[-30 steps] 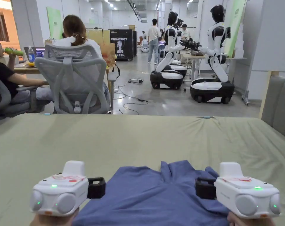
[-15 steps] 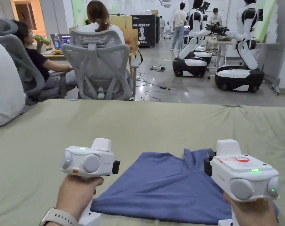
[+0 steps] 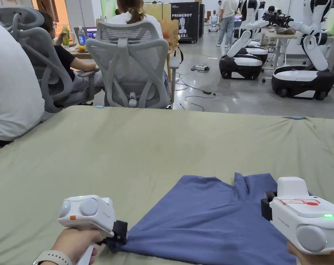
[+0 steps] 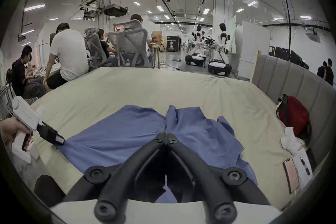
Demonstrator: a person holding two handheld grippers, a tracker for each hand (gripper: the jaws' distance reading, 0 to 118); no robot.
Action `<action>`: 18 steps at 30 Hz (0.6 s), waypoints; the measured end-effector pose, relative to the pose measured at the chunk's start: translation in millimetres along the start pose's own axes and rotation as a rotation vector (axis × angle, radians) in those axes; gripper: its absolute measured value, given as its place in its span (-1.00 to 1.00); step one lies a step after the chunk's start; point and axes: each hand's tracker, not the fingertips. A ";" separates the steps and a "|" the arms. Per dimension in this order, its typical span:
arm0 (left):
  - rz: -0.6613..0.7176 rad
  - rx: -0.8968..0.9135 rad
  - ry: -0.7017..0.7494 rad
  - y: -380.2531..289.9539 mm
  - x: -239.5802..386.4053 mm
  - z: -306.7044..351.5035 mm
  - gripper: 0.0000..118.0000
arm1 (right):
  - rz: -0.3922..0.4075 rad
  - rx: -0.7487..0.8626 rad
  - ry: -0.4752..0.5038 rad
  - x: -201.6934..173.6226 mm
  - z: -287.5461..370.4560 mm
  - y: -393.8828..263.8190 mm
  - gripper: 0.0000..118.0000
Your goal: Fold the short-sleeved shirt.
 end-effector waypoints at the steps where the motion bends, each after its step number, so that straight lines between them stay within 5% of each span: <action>1: -0.039 -0.033 -0.002 -3.5 4.6 -2.2 -0.53 | -0.003 -0.007 -0.004 4.9 -2.5 0.7 -1.00; 2: -0.063 0.009 0.013 -3.5 8.5 3.9 -0.62 | -0.001 -0.014 -0.006 10.9 -5.5 1.1 -1.00; 3: -0.049 0.015 0.003 -1.9 11.0 11.2 -0.95 | 0.006 -0.027 -0.011 17.7 -9.5 3.4 -1.00; 11: -0.179 0.315 0.055 -11.9 42.7 58.8 -0.96 | 0.002 -0.168 -0.071 119.6 -71.1 74.3 -1.00; 15: -0.175 0.353 0.075 -12.5 45.3 48.6 -0.96 | 0.039 -0.297 -0.041 148.7 -138.4 99.7 -1.00; 18: -0.169 0.344 0.073 -7.1 41.5 35.3 -0.96 | -0.004 -0.382 0.041 155.1 -196.8 92.7 -1.00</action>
